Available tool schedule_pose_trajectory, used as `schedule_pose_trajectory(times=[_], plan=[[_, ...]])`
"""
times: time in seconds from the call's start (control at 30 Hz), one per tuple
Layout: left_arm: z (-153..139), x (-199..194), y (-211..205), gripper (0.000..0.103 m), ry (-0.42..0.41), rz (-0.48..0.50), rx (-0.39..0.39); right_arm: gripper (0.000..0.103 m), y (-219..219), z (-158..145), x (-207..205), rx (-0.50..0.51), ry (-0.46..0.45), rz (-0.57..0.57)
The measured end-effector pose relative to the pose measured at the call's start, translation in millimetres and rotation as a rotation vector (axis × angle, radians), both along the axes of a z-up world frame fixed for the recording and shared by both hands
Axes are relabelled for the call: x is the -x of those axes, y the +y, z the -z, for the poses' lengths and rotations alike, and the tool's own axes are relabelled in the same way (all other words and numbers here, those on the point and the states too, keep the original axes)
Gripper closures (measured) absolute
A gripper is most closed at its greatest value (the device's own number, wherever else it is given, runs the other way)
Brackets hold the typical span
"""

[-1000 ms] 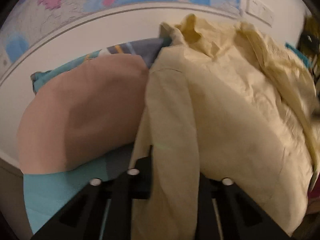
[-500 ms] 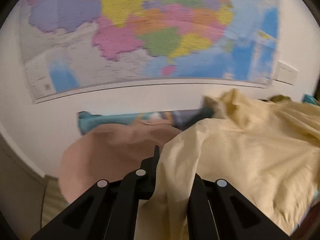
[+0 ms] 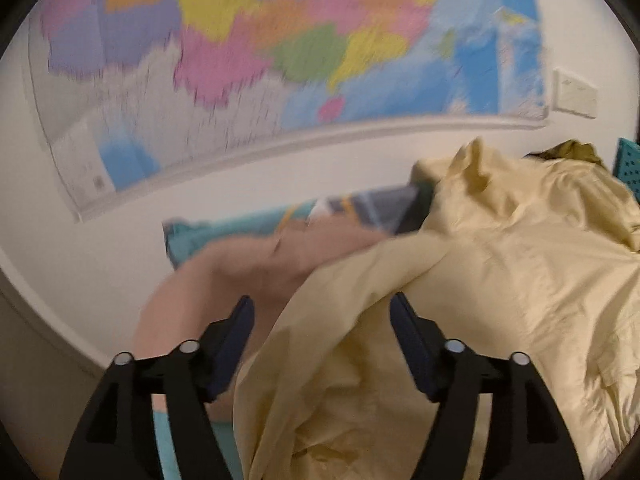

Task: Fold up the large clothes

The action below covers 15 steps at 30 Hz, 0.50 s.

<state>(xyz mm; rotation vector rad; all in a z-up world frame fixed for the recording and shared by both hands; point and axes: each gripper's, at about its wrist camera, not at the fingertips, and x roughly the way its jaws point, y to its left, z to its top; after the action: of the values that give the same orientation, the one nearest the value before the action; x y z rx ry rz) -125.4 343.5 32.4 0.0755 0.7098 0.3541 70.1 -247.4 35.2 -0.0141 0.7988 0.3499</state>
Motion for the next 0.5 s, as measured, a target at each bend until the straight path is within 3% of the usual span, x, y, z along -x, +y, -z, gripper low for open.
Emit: schedule_pose_trajectory(times=[0.07,0.13,0.27,0.33,0.4,0.47,0.5], plan=[[-10,2,-14,0.032,-0.033,0.035,-0.006,0.022,16,-23,16,0.006,-0.089,-0.085],[-13,0,-30,0.032,-0.05,0.074,-0.012,0.022,37,-27,29,0.017,-0.119,-0.187],[-8,-13,-62,0.028,-0.058,0.164,-0.004,0.023,101,3,42,0.194,-0.121,-0.365],[0,-21,-75,0.028,-0.042,0.195,0.005,0.027,122,24,34,0.314,-0.13,-0.373],[6,-28,-86,0.028,-0.027,0.223,0.016,0.042,128,38,21,0.334,-0.073,-0.372],[11,-29,-94,0.028,-0.019,0.239,0.019,0.096,123,43,3,0.318,-0.028,-0.362],[12,-30,-96,0.028,-0.015,0.241,0.015,0.096,115,37,-4,0.283,-0.021,-0.345]])
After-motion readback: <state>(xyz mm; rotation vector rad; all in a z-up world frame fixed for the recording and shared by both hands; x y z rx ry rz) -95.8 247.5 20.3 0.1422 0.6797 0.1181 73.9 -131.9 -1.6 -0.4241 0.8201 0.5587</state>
